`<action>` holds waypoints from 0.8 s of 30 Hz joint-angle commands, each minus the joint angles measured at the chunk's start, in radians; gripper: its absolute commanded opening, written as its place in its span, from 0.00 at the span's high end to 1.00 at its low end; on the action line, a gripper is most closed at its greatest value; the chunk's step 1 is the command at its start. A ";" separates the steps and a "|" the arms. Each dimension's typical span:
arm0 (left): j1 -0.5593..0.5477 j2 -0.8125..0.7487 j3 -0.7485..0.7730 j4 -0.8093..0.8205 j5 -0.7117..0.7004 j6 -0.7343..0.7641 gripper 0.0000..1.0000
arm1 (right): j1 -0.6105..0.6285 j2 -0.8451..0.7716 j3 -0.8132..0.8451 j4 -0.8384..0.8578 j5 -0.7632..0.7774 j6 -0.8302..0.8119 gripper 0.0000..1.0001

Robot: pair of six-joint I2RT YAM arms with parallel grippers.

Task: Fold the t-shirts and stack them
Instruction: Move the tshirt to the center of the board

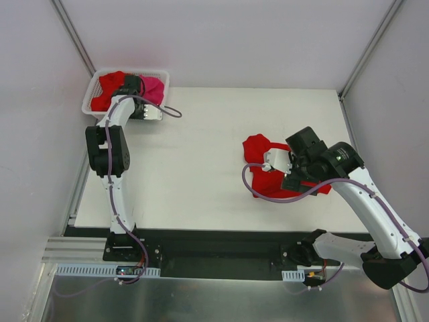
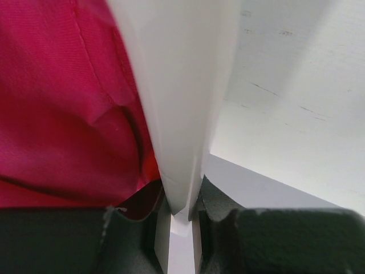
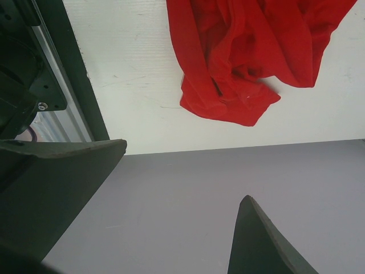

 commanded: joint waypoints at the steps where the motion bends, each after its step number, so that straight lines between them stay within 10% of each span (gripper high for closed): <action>1: 0.048 0.090 0.107 0.096 -0.142 -0.061 1.00 | 0.005 -0.004 0.009 -0.045 0.002 0.015 0.04; 24: -0.020 -0.097 -0.267 0.105 -0.177 -0.285 1.00 | 0.007 0.000 -0.002 0.006 -0.027 -0.034 0.04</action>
